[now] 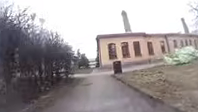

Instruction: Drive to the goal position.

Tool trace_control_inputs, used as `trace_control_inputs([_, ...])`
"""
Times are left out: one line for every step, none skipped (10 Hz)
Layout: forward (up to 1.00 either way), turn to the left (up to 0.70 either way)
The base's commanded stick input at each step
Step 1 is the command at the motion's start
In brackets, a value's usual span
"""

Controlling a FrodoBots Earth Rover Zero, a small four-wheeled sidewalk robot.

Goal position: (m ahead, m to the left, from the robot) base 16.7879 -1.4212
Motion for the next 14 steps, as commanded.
trace_control_inputs([0.85, 0.03])
trace_control_inputs([0.85, 0.03])
trace_control_inputs([0.85, 0.03])
trace_control_inputs([0.85, 0.03])
trace_control_inputs([0.85, 0.03])
trace_control_inputs([0.85, 0.03])
trace_control_inputs([0.85, 0.03])
trace_control_inputs([0.85, 0.03])
trace_control_inputs([0.85, 0.03])
trace_control_inputs([0.85, 0.03])
trace_control_inputs([0.85, 0.03])
trace_control_inputs([0.85, 0.03])
trace_control_inputs([0.85, 0.03])
trace_control_inputs([0.85, 0.03])
